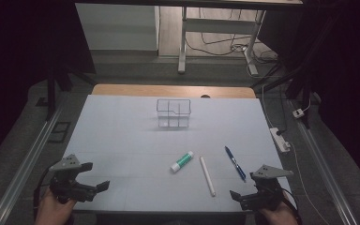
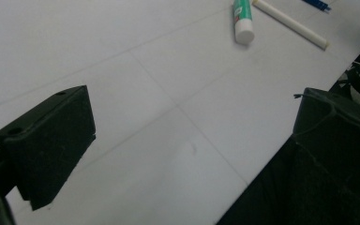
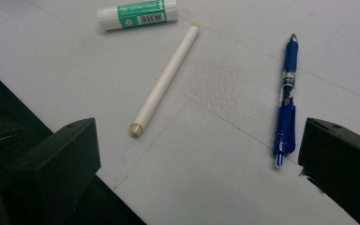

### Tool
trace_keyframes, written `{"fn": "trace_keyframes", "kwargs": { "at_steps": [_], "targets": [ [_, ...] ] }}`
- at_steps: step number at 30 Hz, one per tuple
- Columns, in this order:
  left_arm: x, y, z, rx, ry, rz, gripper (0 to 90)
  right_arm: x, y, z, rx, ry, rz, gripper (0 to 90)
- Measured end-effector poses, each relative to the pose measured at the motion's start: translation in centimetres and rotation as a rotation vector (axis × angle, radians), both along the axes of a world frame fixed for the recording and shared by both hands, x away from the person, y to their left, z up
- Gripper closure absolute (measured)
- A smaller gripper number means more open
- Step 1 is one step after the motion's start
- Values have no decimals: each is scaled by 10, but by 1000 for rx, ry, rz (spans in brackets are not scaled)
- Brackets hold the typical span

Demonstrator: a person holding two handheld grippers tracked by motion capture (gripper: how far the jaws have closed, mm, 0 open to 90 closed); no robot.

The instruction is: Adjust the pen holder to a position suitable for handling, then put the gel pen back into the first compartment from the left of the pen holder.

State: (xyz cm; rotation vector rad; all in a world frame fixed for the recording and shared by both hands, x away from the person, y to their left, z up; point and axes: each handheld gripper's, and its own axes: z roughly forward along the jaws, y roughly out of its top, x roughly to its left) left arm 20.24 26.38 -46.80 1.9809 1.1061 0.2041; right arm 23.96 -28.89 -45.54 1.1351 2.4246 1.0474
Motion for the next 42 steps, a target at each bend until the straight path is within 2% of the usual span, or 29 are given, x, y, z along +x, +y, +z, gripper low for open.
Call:
{"fn": "trace_keyframes", "kwargs": {
  "at_steps": [7,9,13,26,32,38,42],
  "targets": [
    [-18,9,-5,43,25,40,0,1,0,0,-8,4,-3,0],
    [-19,10,-5,36,12,46,0,1,0,0,-5,4,-3,0],
    [-18,9,-6,42,24,46,0,0,0,0,-10,4,-2,0],
    [-18,9,-6,43,22,32,0,1,0,1,-8,-4,-36,0],
    [-18,10,-6,41,29,42,0,3,0,0,-3,27,-8,0],
    [-18,9,-6,48,31,39,0,7,2,1,9,12,-15,0],
    [-18,9,-6,47,32,38,0,10,7,1,-4,11,-18,0]
  ]
}}
